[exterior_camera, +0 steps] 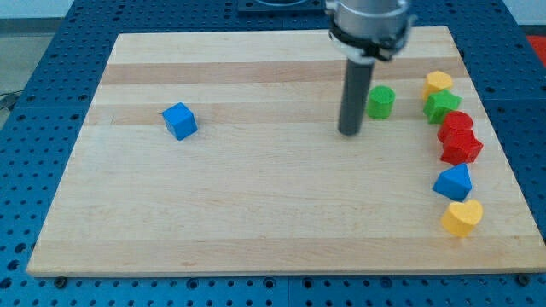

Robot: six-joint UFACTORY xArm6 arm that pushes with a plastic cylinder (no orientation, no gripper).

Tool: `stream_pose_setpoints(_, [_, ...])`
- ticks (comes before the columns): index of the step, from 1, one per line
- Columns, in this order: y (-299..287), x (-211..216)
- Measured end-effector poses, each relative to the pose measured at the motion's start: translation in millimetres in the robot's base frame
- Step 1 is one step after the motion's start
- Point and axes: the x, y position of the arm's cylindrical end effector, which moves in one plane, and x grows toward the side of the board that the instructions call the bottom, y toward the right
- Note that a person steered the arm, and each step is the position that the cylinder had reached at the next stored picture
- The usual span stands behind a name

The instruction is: Move the green circle horizontally to the left side of the yellow hexagon

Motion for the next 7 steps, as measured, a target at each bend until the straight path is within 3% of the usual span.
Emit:
stream_pose_setpoints(1, [40,35])
stream_pose_setpoints(4, [38,-28])
stream_pose_setpoints(5, [39,-72])
stream_pose_setpoints(7, [39,-75])
